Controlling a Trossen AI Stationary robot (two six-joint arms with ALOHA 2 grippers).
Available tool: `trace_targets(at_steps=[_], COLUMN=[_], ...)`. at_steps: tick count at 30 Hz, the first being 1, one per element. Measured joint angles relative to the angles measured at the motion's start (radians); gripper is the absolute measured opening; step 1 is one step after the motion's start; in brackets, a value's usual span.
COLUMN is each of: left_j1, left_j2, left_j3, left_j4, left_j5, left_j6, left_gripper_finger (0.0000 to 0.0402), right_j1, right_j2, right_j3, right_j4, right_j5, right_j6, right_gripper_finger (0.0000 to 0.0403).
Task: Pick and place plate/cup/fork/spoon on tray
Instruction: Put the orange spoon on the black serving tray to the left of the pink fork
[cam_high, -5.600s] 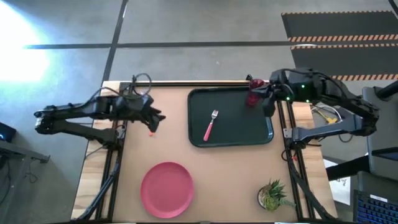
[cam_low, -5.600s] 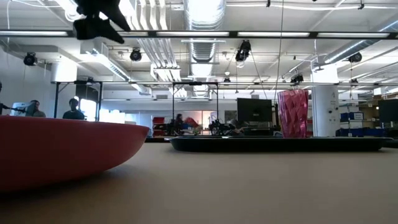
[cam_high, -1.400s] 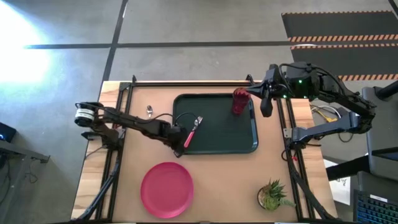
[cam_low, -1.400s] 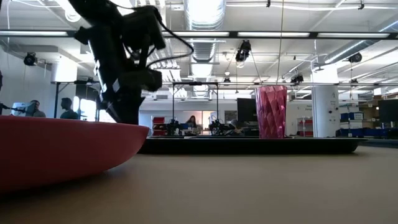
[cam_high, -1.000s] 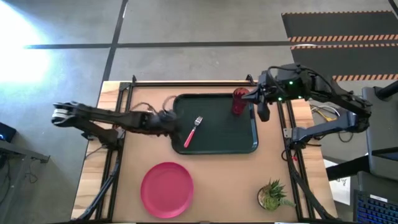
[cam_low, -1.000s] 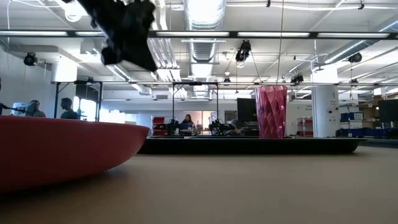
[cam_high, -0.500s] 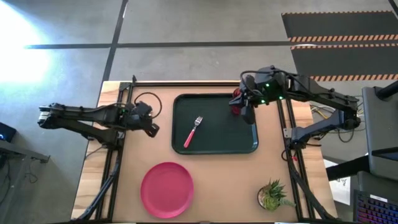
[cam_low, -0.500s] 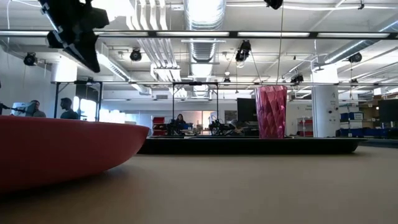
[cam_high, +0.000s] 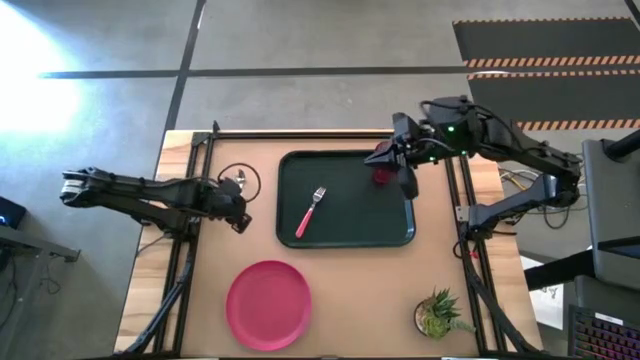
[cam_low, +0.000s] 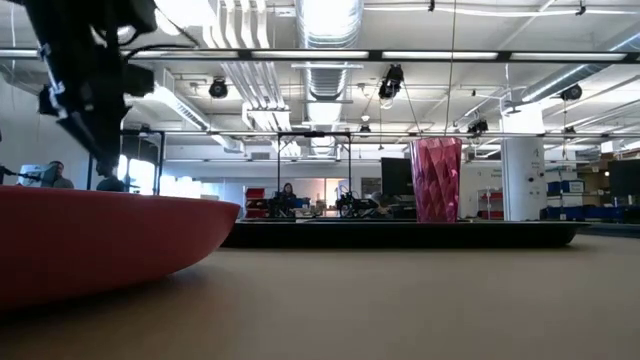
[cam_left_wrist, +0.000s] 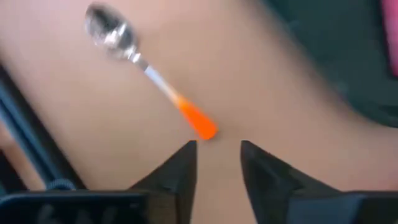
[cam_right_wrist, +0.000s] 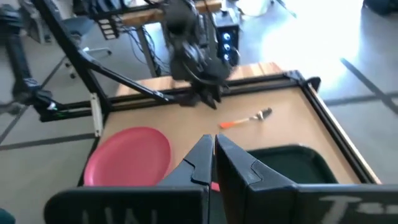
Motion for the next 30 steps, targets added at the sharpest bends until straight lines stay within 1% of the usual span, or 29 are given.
trace_targets(at_steps=[3,6,8,12,14,19,24,30], left_j1=[0.001,0.011,0.020,0.046,0.063,0.113,0.154,0.202], left_j2=[0.000,-0.004,-0.005,-0.005,-0.006,0.007,0.025,0.081], left_j3=[-0.057,-0.118,-0.155,-0.214,-0.230,-0.235,-0.235,-0.235], left_j4=[0.012,0.088,0.178,0.380,0.434,0.399,0.398,0.395], left_j5=[-0.001,-0.002,-0.002,-0.003,-0.005,-0.017,-0.017,-0.002], left_j6=[-0.091,-0.172,-0.200,-0.200,-0.193,-0.191,-0.173,-0.167], left_gripper_finger=[0.0149,0.0173,0.0183,0.0191,0.0192,0.0193,0.0193,0.0192], right_j1=[0.017,0.032,0.043,0.058,0.065,0.083,0.092,0.092], right_j2=[-0.001,-0.001,-0.001,-0.003,-0.003,-0.003,-0.004,-0.004], right_j3=[0.036,0.053,0.060,0.067,0.067,0.070,0.070,0.070], right_j4=[-0.016,-0.028,-0.030,-0.047,-0.049,-0.068,-0.070,-0.069], right_j5=[0.000,0.000,0.000,-0.001,-0.001,0.000,0.000,0.000], right_j6=[-0.016,-0.022,-0.033,-0.040,-0.035,-0.030,-0.028,-0.031], right_gripper_finger=[0.0009,0.0009,0.0009,0.0009,0.0009,0.0009,0.0009,0.0009])
